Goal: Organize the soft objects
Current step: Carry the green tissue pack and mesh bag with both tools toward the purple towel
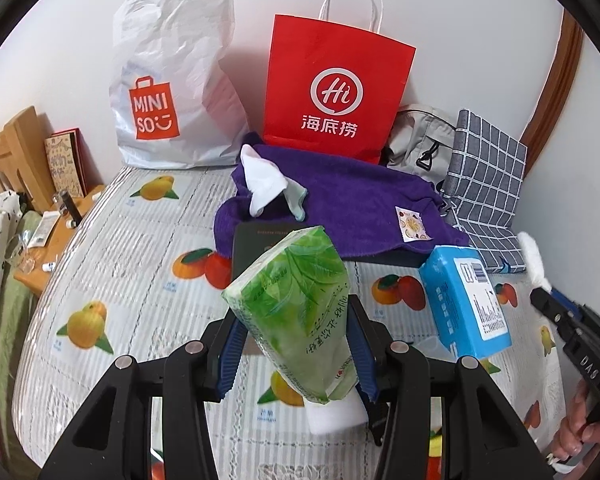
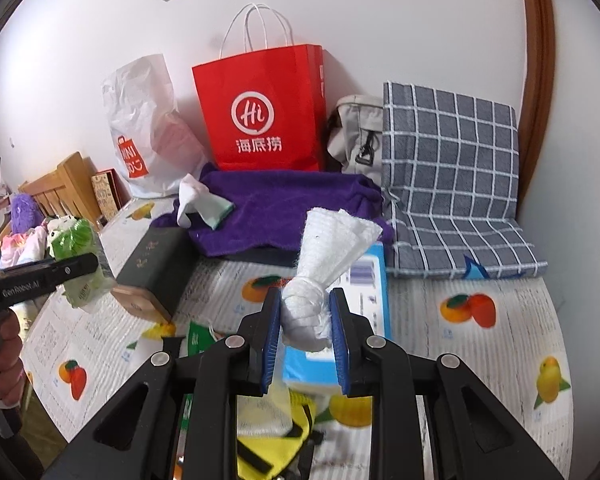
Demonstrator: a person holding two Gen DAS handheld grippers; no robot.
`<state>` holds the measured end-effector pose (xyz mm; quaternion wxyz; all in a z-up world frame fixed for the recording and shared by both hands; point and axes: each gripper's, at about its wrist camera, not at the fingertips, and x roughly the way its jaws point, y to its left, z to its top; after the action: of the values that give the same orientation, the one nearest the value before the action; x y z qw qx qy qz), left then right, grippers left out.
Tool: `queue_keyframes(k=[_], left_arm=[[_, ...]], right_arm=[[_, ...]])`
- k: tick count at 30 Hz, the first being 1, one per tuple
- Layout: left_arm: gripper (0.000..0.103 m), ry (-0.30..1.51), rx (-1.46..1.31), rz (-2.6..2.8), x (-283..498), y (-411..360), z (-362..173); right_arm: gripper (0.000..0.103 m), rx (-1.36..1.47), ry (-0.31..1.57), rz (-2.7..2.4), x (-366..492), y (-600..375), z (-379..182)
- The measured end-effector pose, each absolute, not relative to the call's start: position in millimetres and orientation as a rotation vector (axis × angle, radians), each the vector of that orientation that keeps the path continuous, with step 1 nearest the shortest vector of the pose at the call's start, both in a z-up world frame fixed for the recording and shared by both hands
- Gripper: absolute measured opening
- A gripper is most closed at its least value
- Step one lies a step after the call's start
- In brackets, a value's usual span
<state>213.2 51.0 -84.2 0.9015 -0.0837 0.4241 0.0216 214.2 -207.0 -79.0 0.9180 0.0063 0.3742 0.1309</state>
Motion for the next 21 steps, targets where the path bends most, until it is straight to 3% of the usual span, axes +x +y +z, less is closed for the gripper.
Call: queue_keyframes(k=[21], left_arm=[[0.045,0.882,-0.1,0.045,302,61,-69]], right_arm=[[0.025,-0.003,0.734,0.29,299,-189,-53]])
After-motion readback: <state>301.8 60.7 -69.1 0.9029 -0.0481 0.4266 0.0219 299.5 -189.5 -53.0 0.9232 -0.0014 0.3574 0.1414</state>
